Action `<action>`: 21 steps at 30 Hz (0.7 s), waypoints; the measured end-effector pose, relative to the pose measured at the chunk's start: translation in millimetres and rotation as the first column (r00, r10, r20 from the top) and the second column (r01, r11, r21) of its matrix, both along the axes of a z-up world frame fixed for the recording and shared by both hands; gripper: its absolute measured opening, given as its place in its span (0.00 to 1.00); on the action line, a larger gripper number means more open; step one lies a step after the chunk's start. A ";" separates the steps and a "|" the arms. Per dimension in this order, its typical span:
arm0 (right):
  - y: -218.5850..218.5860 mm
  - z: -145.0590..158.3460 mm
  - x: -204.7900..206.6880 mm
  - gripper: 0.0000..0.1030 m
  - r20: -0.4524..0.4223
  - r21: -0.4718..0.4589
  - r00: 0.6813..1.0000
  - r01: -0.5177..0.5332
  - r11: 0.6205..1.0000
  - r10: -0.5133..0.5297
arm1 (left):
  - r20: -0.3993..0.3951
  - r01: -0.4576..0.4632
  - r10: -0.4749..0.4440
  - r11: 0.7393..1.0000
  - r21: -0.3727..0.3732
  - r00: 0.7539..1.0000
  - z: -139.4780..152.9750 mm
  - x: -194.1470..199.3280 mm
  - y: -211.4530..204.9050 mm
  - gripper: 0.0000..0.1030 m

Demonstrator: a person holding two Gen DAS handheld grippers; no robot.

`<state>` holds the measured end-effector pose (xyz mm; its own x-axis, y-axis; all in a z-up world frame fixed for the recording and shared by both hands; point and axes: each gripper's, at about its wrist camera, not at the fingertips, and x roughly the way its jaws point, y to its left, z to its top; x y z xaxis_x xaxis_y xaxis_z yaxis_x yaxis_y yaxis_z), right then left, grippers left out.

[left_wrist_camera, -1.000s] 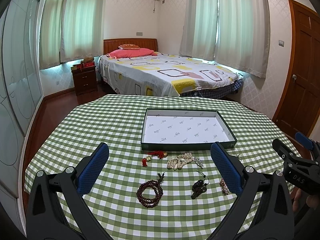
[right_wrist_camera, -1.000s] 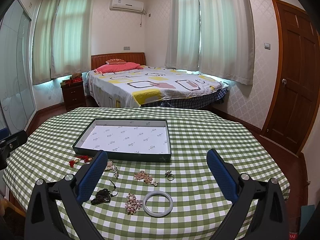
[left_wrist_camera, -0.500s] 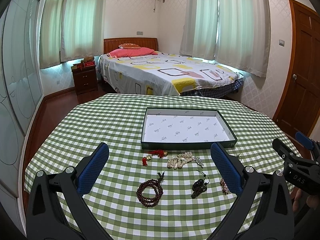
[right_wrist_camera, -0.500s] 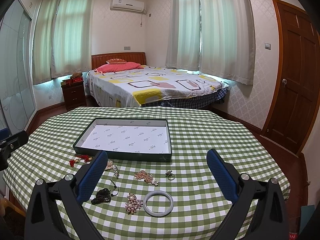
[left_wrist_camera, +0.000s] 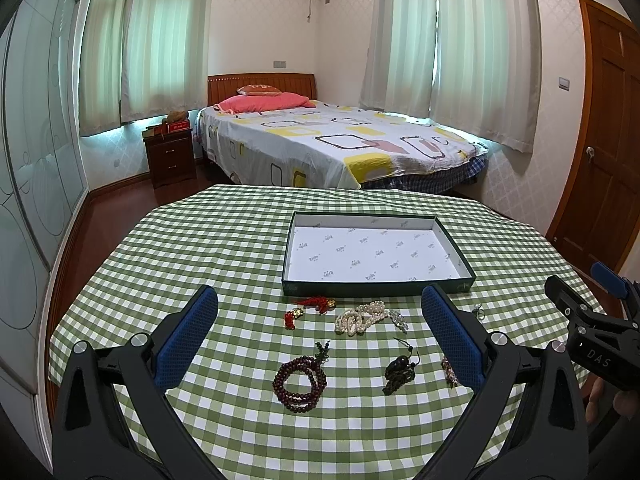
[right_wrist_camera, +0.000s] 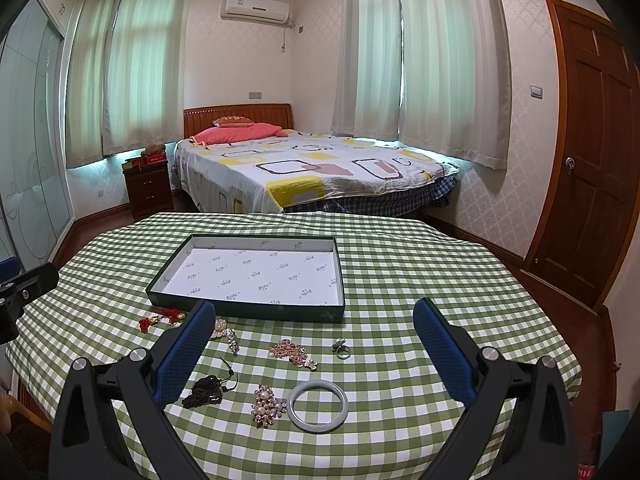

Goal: Organize jewelry

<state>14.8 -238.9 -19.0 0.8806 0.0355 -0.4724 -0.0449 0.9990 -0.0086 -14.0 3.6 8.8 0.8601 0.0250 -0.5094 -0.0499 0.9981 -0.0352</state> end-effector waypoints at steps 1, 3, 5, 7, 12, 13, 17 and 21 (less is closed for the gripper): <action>-0.2 0.0 0.3 0.94 -0.001 0.000 1.000 0.000 1.000 0.000 | -0.001 0.000 0.000 1.000 0.000 1.000 -0.4 0.2 0.0 0.96; 0.2 -0.2 0.1 0.94 -0.002 0.001 1.000 -0.001 1.000 0.001 | -0.001 0.001 -0.001 1.000 0.001 1.000 -0.9 -0.3 0.0 0.96; -0.3 -0.7 0.2 0.94 0.000 0.003 1.000 -0.004 1.000 0.004 | 0.000 0.000 0.000 1.000 0.001 1.000 -0.3 0.3 0.1 0.96; 1.2 -2.2 -0.3 0.94 0.007 0.000 1.000 -0.005 1.000 0.005 | -0.001 -0.001 0.001 1.000 0.003 1.000 -1.4 1.7 1.3 0.96; -2.6 -14.3 4.7 0.94 0.018 -0.002 1.000 -0.004 1.000 0.004 | -0.009 -0.007 0.007 1.000 0.016 1.000 -17.0 13.1 10.3 0.96; -4.0 -19.5 7.1 0.94 0.018 -0.006 1.000 -0.005 1.000 0.006 | -0.015 -0.008 0.008 1.000 0.015 1.000 -21.2 16.1 12.2 0.96; -10.1 -40.4 14.3 0.94 0.018 -0.022 1.000 -0.010 1.000 0.011 | -0.047 -0.008 0.008 1.000 -0.002 0.999 -47.0 28.2 23.2 0.96; -18.4 -70.8 22.9 0.94 -0.018 -0.034 1.000 -0.014 0.999 0.013 | -0.093 -0.009 0.010 1.000 0.006 0.996 -77.7 38.1 29.8 0.96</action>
<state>37.7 -257.3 -89.8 0.8718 0.0306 -0.4890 -0.0586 0.9974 -0.0420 24.1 33.4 -68.9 0.8090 0.0363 -0.5867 -0.0622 0.9978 -0.0240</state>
